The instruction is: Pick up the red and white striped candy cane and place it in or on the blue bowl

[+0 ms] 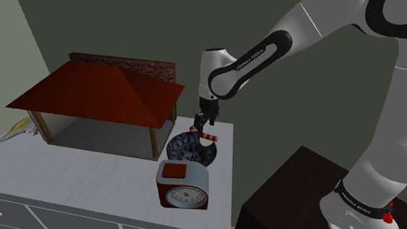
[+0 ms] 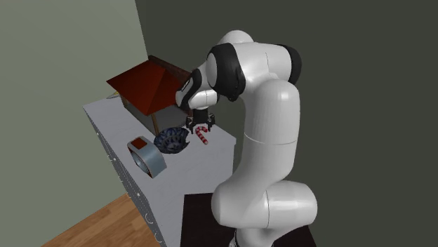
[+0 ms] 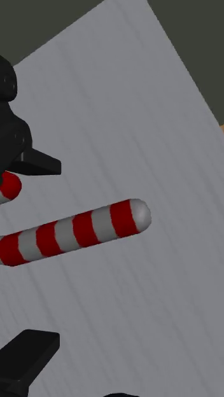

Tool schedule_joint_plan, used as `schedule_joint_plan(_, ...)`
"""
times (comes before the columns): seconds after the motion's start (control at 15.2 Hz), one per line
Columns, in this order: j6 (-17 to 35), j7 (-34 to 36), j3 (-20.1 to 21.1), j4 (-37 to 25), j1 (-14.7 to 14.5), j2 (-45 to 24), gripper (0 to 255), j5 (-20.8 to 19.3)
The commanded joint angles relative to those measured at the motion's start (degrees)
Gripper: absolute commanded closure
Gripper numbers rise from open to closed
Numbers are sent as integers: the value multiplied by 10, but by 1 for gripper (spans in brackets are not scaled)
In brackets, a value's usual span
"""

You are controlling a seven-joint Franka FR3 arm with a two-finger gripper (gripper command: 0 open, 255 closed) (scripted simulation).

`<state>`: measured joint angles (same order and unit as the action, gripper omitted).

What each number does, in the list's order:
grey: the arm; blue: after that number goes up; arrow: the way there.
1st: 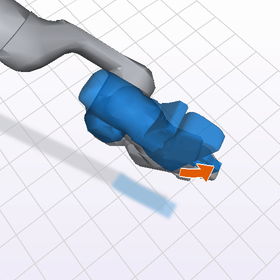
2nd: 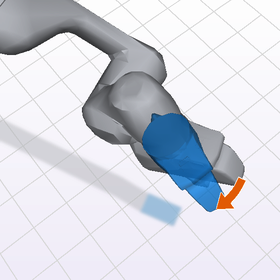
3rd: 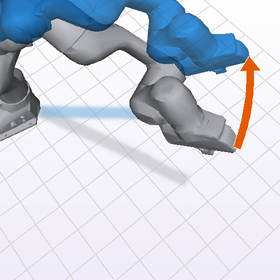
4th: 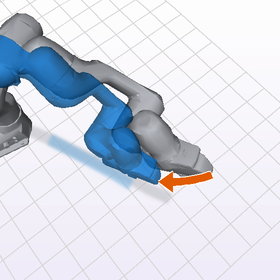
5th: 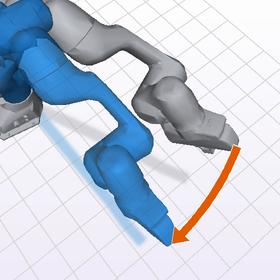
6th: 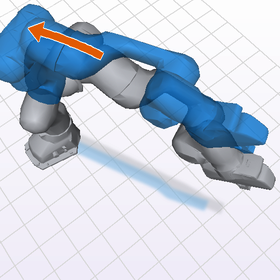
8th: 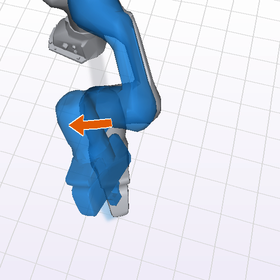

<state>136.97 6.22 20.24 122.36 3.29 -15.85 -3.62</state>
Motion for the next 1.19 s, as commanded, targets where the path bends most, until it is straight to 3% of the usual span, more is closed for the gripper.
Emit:
schedule_joint_plan(0.0,-5,-174,24,25,38,20,0,18)
schedule_joint_plan(0.46,47,-157,14,34,27,-25,0,-6)
schedule_joint_plan(0.99,47,-158,13,34,25,-25,0,-5)
schedule_joint_plan(1.06,48,-154,14,38,23,-22,255,-4)
schedule_joint_plan(1.12,50,-153,15,41,22,-20,255,-4)
